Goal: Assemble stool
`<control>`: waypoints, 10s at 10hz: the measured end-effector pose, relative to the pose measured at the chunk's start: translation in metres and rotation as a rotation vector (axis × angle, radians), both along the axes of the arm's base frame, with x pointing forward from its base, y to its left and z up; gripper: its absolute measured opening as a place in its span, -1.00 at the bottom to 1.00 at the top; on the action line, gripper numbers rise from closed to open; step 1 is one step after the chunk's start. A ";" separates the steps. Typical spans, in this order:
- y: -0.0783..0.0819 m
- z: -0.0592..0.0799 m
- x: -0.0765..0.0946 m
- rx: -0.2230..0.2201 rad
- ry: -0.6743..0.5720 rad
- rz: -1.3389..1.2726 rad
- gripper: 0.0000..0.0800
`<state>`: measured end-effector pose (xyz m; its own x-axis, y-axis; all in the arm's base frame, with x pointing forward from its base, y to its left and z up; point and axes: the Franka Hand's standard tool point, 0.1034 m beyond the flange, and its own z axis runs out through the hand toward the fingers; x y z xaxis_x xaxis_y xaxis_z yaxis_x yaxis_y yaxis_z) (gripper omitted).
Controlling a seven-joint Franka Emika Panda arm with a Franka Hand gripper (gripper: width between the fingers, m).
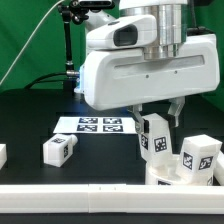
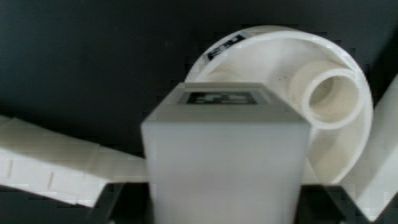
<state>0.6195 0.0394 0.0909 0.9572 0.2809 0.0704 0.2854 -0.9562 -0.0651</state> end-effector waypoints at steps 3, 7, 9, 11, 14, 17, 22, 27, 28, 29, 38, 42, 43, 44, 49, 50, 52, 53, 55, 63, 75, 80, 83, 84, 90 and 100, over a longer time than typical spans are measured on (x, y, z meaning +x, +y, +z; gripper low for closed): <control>0.000 0.000 0.000 0.010 0.016 -0.189 -0.15; 0.018 0.000 -0.005 0.041 0.035 -0.599 -0.15; 0.021 0.000 -0.005 0.059 0.051 -0.781 -0.15; 0.021 -0.001 -0.006 0.069 0.070 -0.988 -0.15; 0.019 -0.001 -0.006 0.100 0.109 -1.247 -0.15; 0.017 -0.003 -0.008 0.141 0.156 -1.460 -0.15; 0.023 -0.003 -0.009 0.175 0.214 -1.745 -0.15; 0.027 -0.003 -0.009 0.197 0.251 -1.866 0.08; 0.027 -0.002 -0.009 0.195 0.249 -1.846 0.41; 0.030 0.004 -0.007 0.188 0.254 -1.770 0.56; 0.038 0.014 -0.005 0.184 0.130 -1.100 0.62; 0.045 0.014 -0.005 0.159 0.079 -0.757 0.62; 0.045 0.014 -0.005 0.157 0.074 -0.722 0.62; 0.045 0.014 -0.005 0.153 0.064 -0.655 0.62; 0.042 0.010 -0.007 0.095 -0.014 -0.182 0.62; 0.043 0.010 -0.007 0.077 -0.026 -0.084 0.62; 0.046 0.010 -0.007 0.054 -0.041 0.045 0.62; 0.045 0.010 -0.007 0.049 -0.048 0.107 0.62; 0.043 0.010 -0.007 0.038 -0.060 0.222 0.62; 0.030 0.000 -0.008 -0.072 -0.087 0.917 0.62; 0.021 -0.006 -0.011 -0.129 -0.066 1.178 -0.16; 0.019 -0.007 -0.013 -0.101 -0.052 0.720 -0.16; 0.020 -0.008 -0.012 -0.078 -0.051 0.422 -0.16; 0.020 -0.008 -0.012 -0.075 -0.049 0.373 -0.16; 0.022 -0.008 -0.013 -0.032 -0.028 -0.072 -0.16; 0.027 -0.010 -0.019 0.081 0.043 -1.006 -0.16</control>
Offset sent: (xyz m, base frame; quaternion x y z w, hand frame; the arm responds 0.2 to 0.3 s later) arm 0.0000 0.0000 0.0000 0.0000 0.0000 0.1296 0.9916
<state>0.6002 0.0667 0.0809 0.7488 -0.6626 0.0136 -0.6555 -0.7436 -0.1318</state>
